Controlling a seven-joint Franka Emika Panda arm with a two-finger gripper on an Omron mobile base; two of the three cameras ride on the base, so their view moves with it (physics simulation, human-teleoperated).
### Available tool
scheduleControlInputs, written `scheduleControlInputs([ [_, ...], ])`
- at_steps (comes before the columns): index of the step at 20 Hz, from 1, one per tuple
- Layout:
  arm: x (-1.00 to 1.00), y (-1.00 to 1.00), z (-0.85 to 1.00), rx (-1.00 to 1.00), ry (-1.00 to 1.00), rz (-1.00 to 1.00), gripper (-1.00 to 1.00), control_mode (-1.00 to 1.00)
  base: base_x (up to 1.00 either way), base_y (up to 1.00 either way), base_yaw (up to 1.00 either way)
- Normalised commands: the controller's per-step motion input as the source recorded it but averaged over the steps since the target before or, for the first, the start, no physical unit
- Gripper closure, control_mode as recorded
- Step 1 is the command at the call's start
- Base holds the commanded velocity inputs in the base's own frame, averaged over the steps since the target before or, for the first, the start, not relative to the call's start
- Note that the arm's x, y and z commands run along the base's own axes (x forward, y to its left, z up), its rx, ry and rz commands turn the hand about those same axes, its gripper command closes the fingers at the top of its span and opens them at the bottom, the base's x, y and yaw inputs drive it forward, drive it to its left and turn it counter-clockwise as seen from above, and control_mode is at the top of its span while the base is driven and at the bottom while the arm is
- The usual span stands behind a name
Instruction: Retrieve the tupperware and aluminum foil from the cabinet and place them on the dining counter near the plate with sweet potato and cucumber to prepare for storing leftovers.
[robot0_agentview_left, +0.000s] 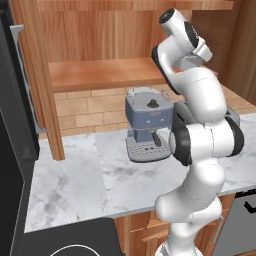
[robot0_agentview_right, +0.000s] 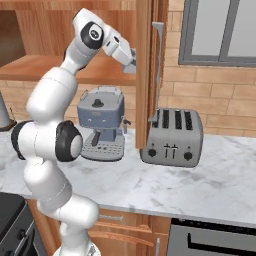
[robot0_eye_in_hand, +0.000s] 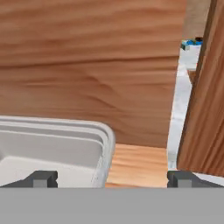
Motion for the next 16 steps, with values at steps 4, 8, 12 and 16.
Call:
scheduleControlInputs([
  [4,0.65,-0.02,-0.32,0.00,0.07,0.00,-1.00,-1.00,0.00,0.00,0.00],
  [8,0.62,-0.07,-0.25,0.00,0.05,0.00,-1.00,-1.00,0.00,0.00,0.00],
  [12,0.35,-0.05,-0.56,0.00,0.01,0.00,-1.00,-1.00,0.00,0.00,0.00],
  [16,0.22,0.02,-0.69,-0.01,0.00,0.00,1.00,-1.00,0.00,0.00,0.00],
])
